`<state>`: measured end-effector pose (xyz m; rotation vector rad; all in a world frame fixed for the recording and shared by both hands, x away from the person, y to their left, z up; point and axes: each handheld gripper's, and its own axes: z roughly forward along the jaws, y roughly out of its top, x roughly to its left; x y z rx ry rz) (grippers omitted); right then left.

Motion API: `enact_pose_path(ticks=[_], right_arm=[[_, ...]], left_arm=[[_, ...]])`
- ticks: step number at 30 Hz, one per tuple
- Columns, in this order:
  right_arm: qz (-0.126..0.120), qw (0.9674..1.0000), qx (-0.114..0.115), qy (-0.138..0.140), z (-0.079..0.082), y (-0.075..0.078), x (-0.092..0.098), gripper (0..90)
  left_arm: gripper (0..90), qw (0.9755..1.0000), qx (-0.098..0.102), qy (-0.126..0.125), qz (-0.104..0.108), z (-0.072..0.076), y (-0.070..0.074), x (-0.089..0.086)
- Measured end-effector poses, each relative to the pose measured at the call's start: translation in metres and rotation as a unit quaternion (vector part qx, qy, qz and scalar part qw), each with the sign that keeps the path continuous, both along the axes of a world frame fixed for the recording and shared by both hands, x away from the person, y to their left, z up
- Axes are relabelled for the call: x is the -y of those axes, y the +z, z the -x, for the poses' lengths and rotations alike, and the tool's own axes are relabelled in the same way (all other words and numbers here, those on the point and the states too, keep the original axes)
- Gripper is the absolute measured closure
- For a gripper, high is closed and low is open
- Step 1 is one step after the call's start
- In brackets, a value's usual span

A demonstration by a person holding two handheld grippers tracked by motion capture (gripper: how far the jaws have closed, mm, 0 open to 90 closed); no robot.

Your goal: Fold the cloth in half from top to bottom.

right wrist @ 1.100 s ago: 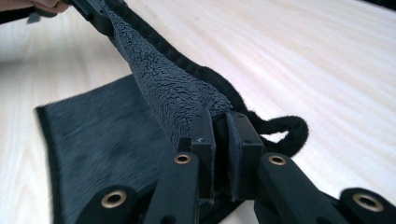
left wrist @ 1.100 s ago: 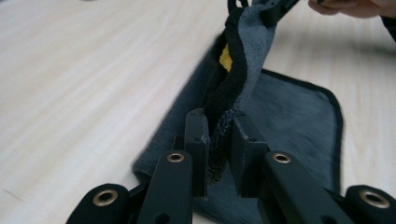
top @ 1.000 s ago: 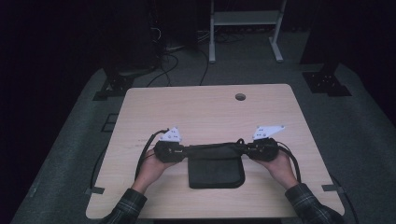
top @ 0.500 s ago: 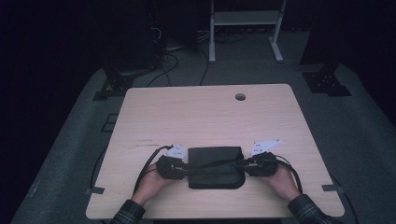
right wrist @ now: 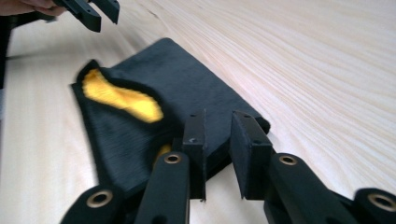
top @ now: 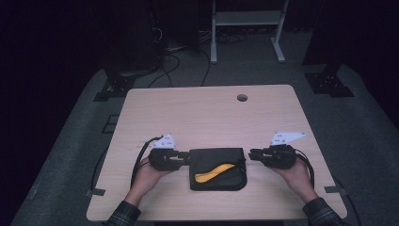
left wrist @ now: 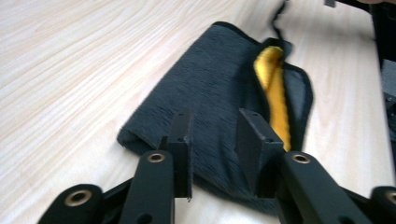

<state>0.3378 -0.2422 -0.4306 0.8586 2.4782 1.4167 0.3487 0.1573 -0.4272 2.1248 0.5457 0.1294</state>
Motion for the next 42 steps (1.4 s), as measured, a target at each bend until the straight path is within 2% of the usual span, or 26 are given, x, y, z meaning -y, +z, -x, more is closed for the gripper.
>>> enact_pose_path(ticks=[4, 7, 10, 14, 17, 20, 22, 25, 27, 30, 34, 37, 38, 39, 41, 42], right_arm=[[0.015, 0.9998, -0.012, 0.007, -0.017, -0.013, -0.016, 79.6], [0.023, 0.9989, -0.029, 0.029, -0.023, -0.024, -0.031, 79.6], [0.037, 0.9969, -0.039, 0.058, -0.016, -0.028, -0.042, 79.5], [0.043, 0.9940, -0.043, 0.091, 0.000, -0.029, -0.050, 79.2], [0.053, 0.9904, -0.054, 0.116, 0.012, -0.031, -0.053, 79.2], [0.075, 0.9876, -0.050, 0.128, 0.023, -0.033, -0.054, 77.8], [0.092, 0.9865, -0.038, 0.130, 0.029, -0.035, -0.054, 75.3], [0.108, 0.9860, -0.018, 0.125, 0.037, -0.038, -0.056, 74.7], [0.112, 0.9858, -0.018, 0.124, 0.037, -0.037, -0.058, 74.0], [0.100, 0.9879, -0.019, 0.118, 0.033, -0.035, -0.054, 67.1], [0.090, 0.9923, -0.007, 0.085, 0.029, -0.029, -0.045, 55.8], [0.089, 0.9952, 0.007, 0.041, 0.024, -0.025, -0.035, 39.1], [0.089, 0.9955, 0.011, 0.031, 0.023, -0.024, -0.032, 34.7], [0.088, 0.9960, 0.013, 0.009, 0.022, -0.024, -0.027, 30.6], [0.096, 0.9951, 0.015, -0.019, 0.020, -0.023, -0.021, 22.6], [0.097, 0.9948, 0.014, -0.028, 0.020, -0.023, -0.018, 19.7]], left_arm=[[69.2, 0.9998, -0.014, -0.002, -0.016, -0.010, -0.012, 0.015], [69.1, 0.9992, -0.022, -0.015, -0.029, -0.008, -0.019, 0.023], [68.9, 0.9984, -0.024, -0.032, -0.041, 0.002, -0.022, 0.026], [68.4, 0.9969, -0.031, -0.047, -0.054, 0.017, -0.025, 0.023], [68.4, 0.9963, -0.037, -0.050, -0.059, 0.027, -0.027, 0.019], [68.3, 0.9959, -0.036, -0.052, -0.065, 0.035, -0.030, 0.016], [67.6, 0.9962, -0.035, -0.049, -0.063, 0.038, -0.032, 0.015], [67.0, 0.9955, -0.025, -0.046, -0.079, 0.041, -0.035, 0.018], [65.7, 0.9952, -0.018, -0.047, -0.084, 0.041, -0.034, 0.020], [54.0, 0.9964, -0.013, -0.040, -0.073, 0.042, -0.029, 0.016], [38.8, 0.9978, 0.006, -0.013, -0.064, 0.043, -0.022, 0.010], [24.8, 0.9976, 0.013, 0.007, -0.067, 0.042, -0.021, 0.004], [21.4, 0.9972, 0.016, 0.018, -0.071, 0.042, -0.022, 0.001], [17.6, 0.9967, 0.019, 0.025, -0.075, 0.041, -0.022, -0.001], [8.0, 0.9947, 0.029, 0.049, -0.085, 0.042, -0.023, -0.006], [7.4, 0.9945, 0.029, 0.055, -0.084, 0.043, -0.023, -0.011]])
